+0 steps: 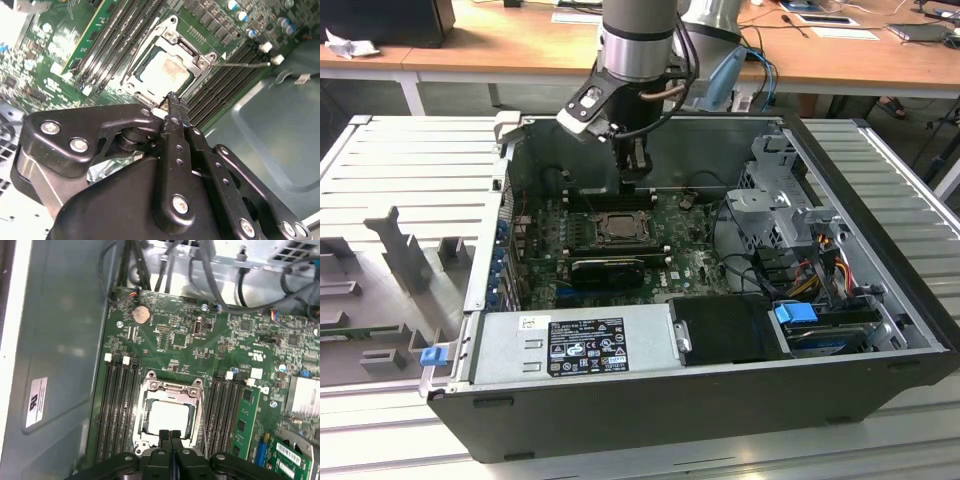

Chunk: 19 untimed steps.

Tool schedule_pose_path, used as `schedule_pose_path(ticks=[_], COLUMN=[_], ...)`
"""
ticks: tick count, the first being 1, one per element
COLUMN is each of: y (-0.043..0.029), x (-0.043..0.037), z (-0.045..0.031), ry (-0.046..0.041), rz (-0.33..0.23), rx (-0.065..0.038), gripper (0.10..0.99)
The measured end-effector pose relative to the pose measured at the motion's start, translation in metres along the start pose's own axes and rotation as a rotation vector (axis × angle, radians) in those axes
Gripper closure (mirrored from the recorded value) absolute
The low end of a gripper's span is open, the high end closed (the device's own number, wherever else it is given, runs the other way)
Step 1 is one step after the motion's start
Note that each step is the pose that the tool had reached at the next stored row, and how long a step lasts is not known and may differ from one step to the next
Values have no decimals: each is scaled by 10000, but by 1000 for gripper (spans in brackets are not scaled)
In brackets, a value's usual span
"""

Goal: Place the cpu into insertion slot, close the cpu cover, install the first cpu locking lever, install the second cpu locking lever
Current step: 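Install the first cpu locking lever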

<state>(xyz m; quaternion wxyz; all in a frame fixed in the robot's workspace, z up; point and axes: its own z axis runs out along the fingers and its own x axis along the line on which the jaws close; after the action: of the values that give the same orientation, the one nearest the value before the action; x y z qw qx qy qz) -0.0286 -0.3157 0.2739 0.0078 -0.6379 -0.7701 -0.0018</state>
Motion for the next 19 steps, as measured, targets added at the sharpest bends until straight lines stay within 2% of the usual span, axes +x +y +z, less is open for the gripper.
schedule_pose_path(ticks=[1, 11, 15, 17, 19], y=[0, 0, 0, 0, 0], x=[0, 0, 0, 0, -1], z=[3, 16, 28, 38, 41], ry=[-3, -20, -24, -30, -34], rz=[-344, -2481, -3093, -3733, -4135], rx=[5, 35, 39, 50, 56], gripper=[980, 980, 980, 980, 980])
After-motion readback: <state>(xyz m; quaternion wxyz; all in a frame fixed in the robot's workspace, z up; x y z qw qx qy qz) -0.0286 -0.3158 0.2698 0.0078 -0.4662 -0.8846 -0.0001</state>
